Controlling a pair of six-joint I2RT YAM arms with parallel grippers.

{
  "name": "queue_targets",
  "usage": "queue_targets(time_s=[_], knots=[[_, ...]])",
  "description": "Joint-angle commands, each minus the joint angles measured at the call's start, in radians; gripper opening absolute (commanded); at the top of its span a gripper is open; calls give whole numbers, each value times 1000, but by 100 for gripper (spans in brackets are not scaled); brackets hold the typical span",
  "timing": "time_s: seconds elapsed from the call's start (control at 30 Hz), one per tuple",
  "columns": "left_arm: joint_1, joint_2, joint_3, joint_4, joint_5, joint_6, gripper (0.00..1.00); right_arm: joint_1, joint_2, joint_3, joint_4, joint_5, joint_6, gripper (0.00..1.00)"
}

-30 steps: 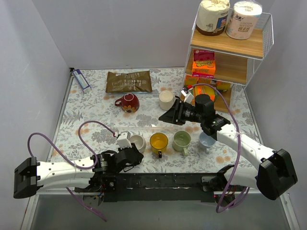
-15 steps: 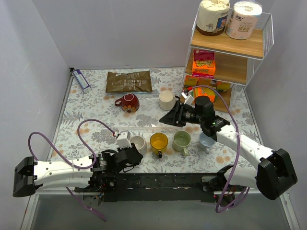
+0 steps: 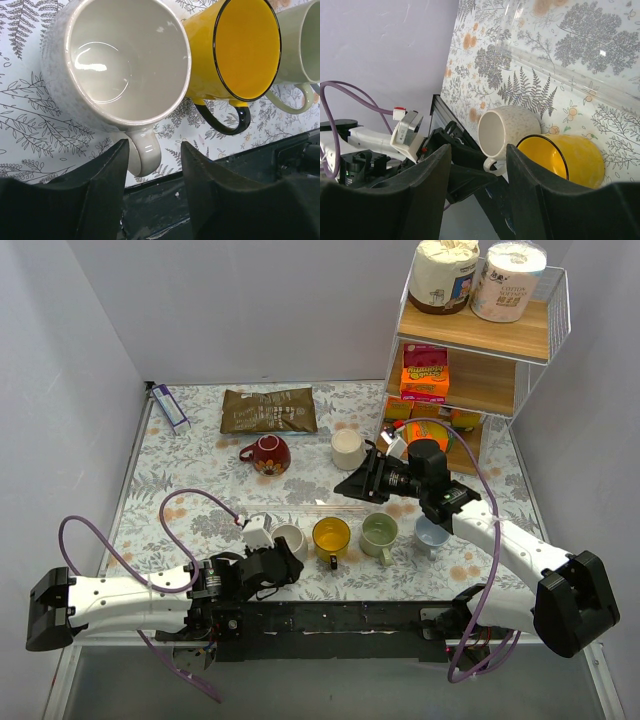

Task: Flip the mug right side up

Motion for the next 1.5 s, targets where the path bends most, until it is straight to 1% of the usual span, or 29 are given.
queue_targets(time_s=[0.0,0.1,0.13,0.23,0.27,0.33,0.37,0.43,0.47,0.53,0.67,0.7,0.77,0.87,0.93,0.97,1.0,1.07,1.2,1.27,1.3,1.33,1.37,1.4,1.43,1.47], knots=[[-8,-12,-1,0,-24,-11,47,-10,2,1,11,-5,-23,56],[-8,-13,13,-41,-38,-32,58,-16,1,6,-4,-2,-34,56],[-8,-15,28,-79,-44,-57,65,-18,1,10,-16,1,-40,56],[-8,-25,65,-157,-74,-95,72,-42,7,32,-52,15,-77,57],[-9,-30,74,-174,-90,-100,78,-50,8,39,-90,22,-109,57],[-8,-33,94,-214,-97,-98,84,-79,15,65,-119,45,-147,57],[-9,-32,113,-225,-101,-89,89,-87,15,75,-153,55,-191,58],[-8,-21,134,-253,-102,-78,91,-111,12,98,-182,105,-239,59],[-8,-19,153,-259,-102,-68,93,-119,11,128,-196,125,-291,59],[-8,-16,168,-282,-114,-63,98,-130,16,164,-237,205,-343,60],[-8,-39,217,-328,-160,-65,98,-136,45,242,-263,329,-504,62],[-9,-47,238,-337,-173,-66,98,-138,54,260,-251,375,-530,62],[-8,-70,259,-365,-212,-68,98,-136,91,270,-228,409,-602,62],[-8,-99,303,-394,-283,-55,98,-136,156,274,-175,473,-649,62],[-8,-113,334,-398,-321,-33,98,-138,203,265,-103,495,-660,61],[-8,-124,341,-395,-362,-17,98,-136,220,262,-81,495,-661,61],[-8,-127,349,-388,-378,-2,98,-136,234,260,-63,536,-661,61],[-8,-130,371,-351,-422,64,98,-136,274,259,2,547,-647,59],[-6,-98,417,-274,-436,178,98,-136,320,263,82,590,-615,59],[6,-67,453,-224,-421,256,98,-136,352,283,89,596,-597,59],[20,-40,472,-222,-401,262,98,-136,363,289,94,608,-591,59],[73,18,496,-228,-375,264,98,-136,386,296,97,610,-580,59],[113,54,534,-225,-337,303,98,-136,395,305,99,616,-575,58],[168,85,550,-189,-214,332,98,-136,418,311,99,628,-565,59],[287,143,562,-173,-147,354,98,-136,429,314,99,633,-552,59],[342,168,570,-161,-93,365,98,-136,439,319,97,636,-543,59]])
